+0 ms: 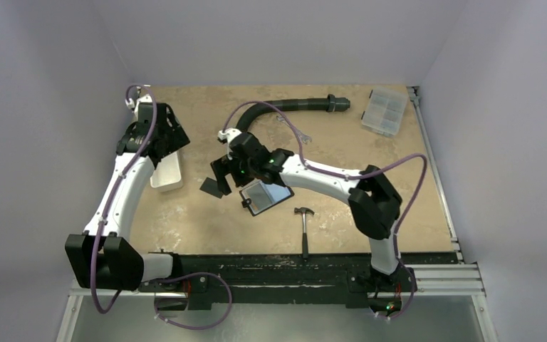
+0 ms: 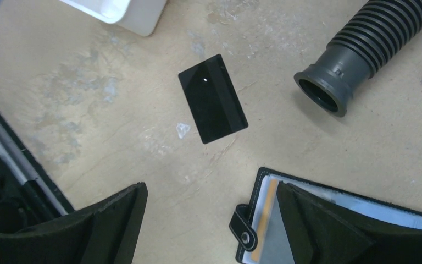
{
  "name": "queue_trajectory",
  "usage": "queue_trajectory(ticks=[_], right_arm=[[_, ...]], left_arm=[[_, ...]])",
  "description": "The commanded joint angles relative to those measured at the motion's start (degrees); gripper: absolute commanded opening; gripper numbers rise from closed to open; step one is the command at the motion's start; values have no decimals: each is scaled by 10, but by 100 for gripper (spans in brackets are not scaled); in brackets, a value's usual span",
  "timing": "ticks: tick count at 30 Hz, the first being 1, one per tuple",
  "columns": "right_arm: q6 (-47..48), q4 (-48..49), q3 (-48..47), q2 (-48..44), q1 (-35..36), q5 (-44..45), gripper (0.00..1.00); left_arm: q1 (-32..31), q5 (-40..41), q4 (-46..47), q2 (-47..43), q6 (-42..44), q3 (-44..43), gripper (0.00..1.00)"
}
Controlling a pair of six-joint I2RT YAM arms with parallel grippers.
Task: Put the credit cards into the card holder
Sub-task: Move the credit card to the corner of the board.
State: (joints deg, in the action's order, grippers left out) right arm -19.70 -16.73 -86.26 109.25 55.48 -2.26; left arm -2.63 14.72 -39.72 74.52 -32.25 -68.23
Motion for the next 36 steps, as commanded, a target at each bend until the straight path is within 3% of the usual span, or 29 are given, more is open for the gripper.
queue_trajectory(ticks=[1, 7, 20, 36], right_arm=[[35, -80, -109, 73, 25, 81, 99], [100, -27, -186, 149, 57, 106, 99], [191, 110, -134, 194, 57, 41, 99], [209, 127, -110, 229, 34, 24, 99]], left_arm=[[2, 29, 3, -22, 23, -21, 71], [1, 24, 21, -44, 26, 8, 71], [-1, 15, 43, -83, 32, 61, 71], [0, 10, 47, -67, 29, 72, 70]])
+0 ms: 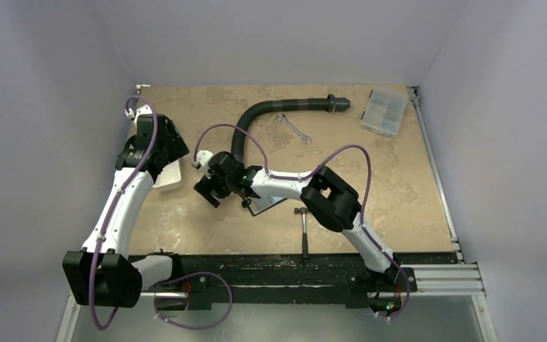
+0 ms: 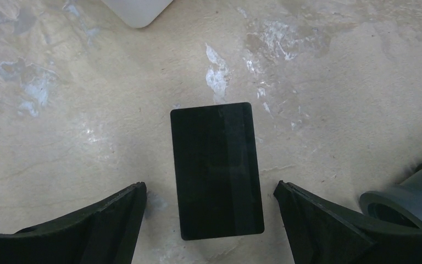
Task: Put the credit cards into the card holder
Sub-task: Move the credit card to the corner of the board.
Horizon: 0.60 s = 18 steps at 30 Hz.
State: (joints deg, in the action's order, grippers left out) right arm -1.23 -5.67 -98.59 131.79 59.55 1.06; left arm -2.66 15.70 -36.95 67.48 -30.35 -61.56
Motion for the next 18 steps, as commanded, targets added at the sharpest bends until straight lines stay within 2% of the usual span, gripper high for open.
queue_trajectory(ticks=[1, 7, 9, 12, 18], right_arm=[[28, 15, 15, 5, -7, -10, 99], [9, -16, 18, 12, -10, -25, 97], [-11, -25, 24, 14, -10, -41, 90], [-23, -47, 32, 18, -10, -49, 73], [-27, -77, 64, -5, -9, -12, 56]], left_arm=[[0, 0, 18, 6, 9, 5, 70], [0, -4, 17, 21, 7, 4, 70], [0, -4, 18, 22, 7, 4, 70], [0, -10, 19, 30, 7, 2, 70], [0, -29, 18, 49, 0, 10, 70]])
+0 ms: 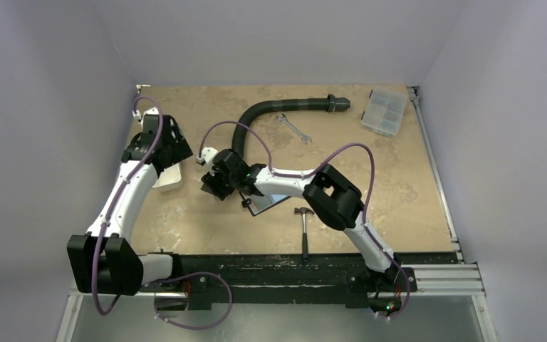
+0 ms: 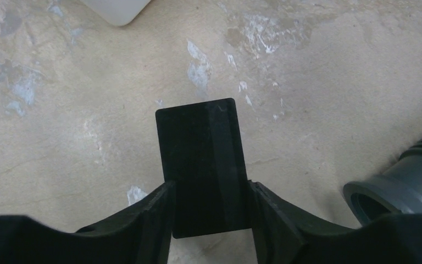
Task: Put the credit cards into the card holder
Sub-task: Move the credit card to the corner of the board.
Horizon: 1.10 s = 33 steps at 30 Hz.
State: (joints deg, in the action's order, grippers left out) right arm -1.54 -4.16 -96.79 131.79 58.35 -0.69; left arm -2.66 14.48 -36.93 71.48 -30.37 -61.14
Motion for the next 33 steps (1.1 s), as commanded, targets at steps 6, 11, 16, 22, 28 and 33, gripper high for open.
queue_trajectory(ticks=[6, 11, 16, 22, 28, 33], right_arm=[[-32, -99, 94, -43, 11, -4, 44], [-49, -104, 140, -77, 28, -18, 44], [-97, -91, 209, -131, 50, -37, 44], [-158, -54, 292, -202, 62, -55, 46], [-205, -6, 300, -265, 59, -60, 62], [-233, 8, 243, -255, 44, -14, 79]], left_arm=[[0, -62, 38, 35, -11, 28, 69], [0, -126, 57, 76, -5, 54, 67], [0, -219, 103, 81, -8, 116, 64], [-1, -261, 109, 72, -38, 182, 61], [-1, -254, 73, 3, -84, 211, 61], [-1, -183, 59, -74, -131, 224, 62]])
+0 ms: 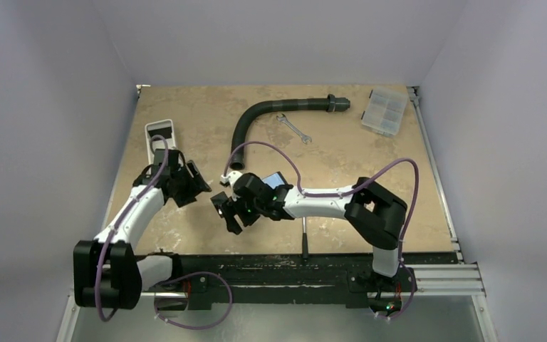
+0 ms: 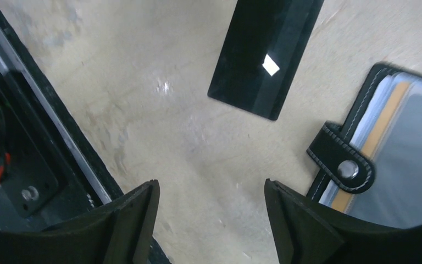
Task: Put the credit cards into the card holder
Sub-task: Move the credit card to the corner of the board.
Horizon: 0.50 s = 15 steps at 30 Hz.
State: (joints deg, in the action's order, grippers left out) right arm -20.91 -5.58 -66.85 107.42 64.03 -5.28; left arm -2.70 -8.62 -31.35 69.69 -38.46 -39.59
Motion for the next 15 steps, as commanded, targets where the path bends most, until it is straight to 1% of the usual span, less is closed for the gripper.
queue_trajectory(ticks=[1, 3, 4, 5, 7, 10, 15], right_arm=[[-40, 12, -74, -7, -15, 32, 75], [-39, 23, -75, -12, -15, 10, 73], [-39, 34, -66, -19, -15, -4, 73], [-46, 41, -53, -28, -15, -15, 74], [-65, 45, -24, -51, -15, -36, 74], [-92, 52, 41, -103, -12, -72, 75], [-88, 63, 138, -188, -10, -84, 76]], left_arm=[[0, 40, 27, -60, -47, 15, 62], [0, -20, 93, -41, -5, 20, 59], [0, -48, 105, -17, 14, 11, 57], [0, -64, 110, 17, 29, -2, 55], [0, -87, 144, 51, 53, -13, 55], [-6, -104, 189, 103, 62, -25, 55], [-40, -72, 221, 146, 45, -28, 54]])
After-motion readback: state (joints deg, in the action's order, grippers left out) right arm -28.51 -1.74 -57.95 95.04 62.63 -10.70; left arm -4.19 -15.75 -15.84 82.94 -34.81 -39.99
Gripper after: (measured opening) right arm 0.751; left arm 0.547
